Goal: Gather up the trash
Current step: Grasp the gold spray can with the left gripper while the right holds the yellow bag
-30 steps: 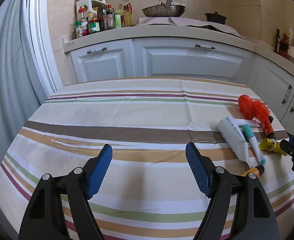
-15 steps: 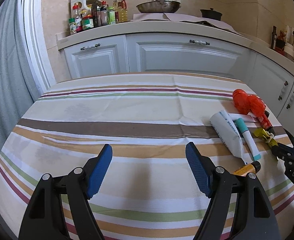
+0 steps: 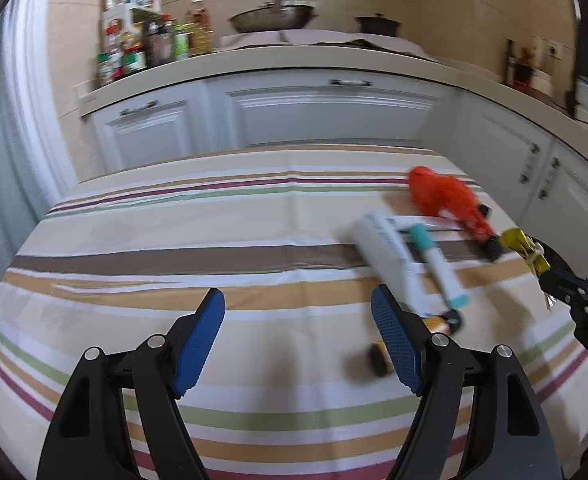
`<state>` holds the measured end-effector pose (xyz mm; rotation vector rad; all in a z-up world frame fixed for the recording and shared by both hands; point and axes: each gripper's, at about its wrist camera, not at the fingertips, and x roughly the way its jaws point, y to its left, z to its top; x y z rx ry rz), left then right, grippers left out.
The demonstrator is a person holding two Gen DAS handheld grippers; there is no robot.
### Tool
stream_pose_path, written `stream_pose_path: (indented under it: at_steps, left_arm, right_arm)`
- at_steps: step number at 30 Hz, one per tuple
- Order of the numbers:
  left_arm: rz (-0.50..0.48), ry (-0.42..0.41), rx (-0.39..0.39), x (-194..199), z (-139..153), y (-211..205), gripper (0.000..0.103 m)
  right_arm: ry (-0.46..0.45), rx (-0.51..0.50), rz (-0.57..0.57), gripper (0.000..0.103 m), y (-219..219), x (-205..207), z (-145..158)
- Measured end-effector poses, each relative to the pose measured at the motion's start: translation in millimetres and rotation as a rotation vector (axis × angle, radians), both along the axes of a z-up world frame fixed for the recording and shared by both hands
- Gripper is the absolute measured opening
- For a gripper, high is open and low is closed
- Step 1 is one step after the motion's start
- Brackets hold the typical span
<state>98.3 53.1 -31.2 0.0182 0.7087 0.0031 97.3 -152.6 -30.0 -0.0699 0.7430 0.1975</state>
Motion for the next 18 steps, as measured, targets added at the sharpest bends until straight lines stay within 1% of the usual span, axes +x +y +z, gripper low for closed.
stream_pose_path:
  at_steps: [3, 6, 11, 14, 16, 18]
  left_arm:
    - [-0.070, 0.004, -0.004, 0, -1, -16, 0.073]
    - [-0.132, 0.020, 0.018, 2, -7, -29, 0.073]
    - [-0.205, 0.069, 0.031, 6, -17, -43, 0.073]
    - [-0.247, 0.079, 0.045, 6, -19, -50, 0.073]
    - [-0.265, 0.084, 0.055, 5, -20, -54, 0.067]
    - [-0.279, 0.102, 0.055, 5, -23, -57, 0.055]
  right_arm:
    - [-0.009, 0.009, -0.032, 0.006, -11, -5, 2]
    - [-0.012, 0.021, -0.058, 0.006, -22, -9, 3]
    - [-0.017, 0.033, -0.091, 0.006, -35, -14, 2]
    - [-0.021, 0.040, -0.106, 0.006, -42, -15, 3]
    - [-0.023, 0.047, -0.112, 0.006, -45, -16, 3]
    - [-0.026, 0.051, -0.114, 0.006, -47, -17, 3]
